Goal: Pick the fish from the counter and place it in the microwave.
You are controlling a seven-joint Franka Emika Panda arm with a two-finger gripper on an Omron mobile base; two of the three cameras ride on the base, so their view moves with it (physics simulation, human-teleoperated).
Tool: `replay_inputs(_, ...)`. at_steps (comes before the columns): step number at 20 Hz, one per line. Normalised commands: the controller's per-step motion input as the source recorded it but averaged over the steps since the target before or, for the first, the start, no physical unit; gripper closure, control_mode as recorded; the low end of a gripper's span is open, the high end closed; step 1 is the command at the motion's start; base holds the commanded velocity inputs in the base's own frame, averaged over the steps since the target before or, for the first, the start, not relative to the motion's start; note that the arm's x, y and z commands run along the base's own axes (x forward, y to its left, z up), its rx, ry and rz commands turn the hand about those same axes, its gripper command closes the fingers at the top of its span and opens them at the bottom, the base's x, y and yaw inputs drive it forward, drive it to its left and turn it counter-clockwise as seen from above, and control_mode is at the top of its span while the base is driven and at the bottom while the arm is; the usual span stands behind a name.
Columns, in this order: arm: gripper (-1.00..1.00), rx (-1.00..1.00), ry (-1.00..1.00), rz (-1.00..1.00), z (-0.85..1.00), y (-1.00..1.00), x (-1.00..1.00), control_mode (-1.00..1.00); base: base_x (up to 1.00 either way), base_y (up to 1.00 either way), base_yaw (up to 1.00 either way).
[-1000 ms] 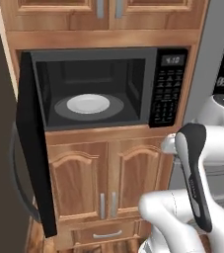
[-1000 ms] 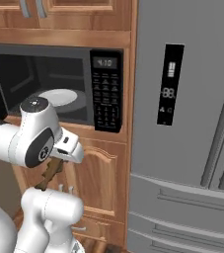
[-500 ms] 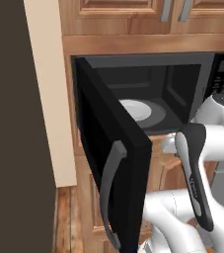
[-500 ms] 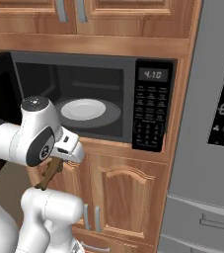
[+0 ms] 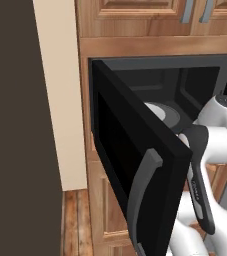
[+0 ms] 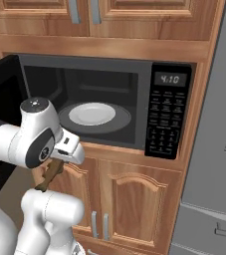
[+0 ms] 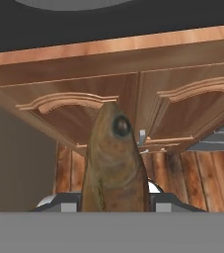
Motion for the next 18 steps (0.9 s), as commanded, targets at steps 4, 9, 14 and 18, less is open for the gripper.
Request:
replay_inputs(4,1.00,0.00,0.00,0.00,0.00,0.00,0.00,1.00,-0.03,-0.01,0.00)
replay_inputs(9,1.00,0.00,0.00,0.00,0.00,0.00,0.00,1.00,0.00,0.00,0.00)
replay_inputs(14,1.00,0.03,-0.05,0.01,0.16,-0.13,0.49,-1.00,0.00,0.00,0.00)
replay_inputs(18,1.00,0.07,-0.17,0.05,0.31,-0.02,1.00,-1.00,0.00,0.00,0.00)
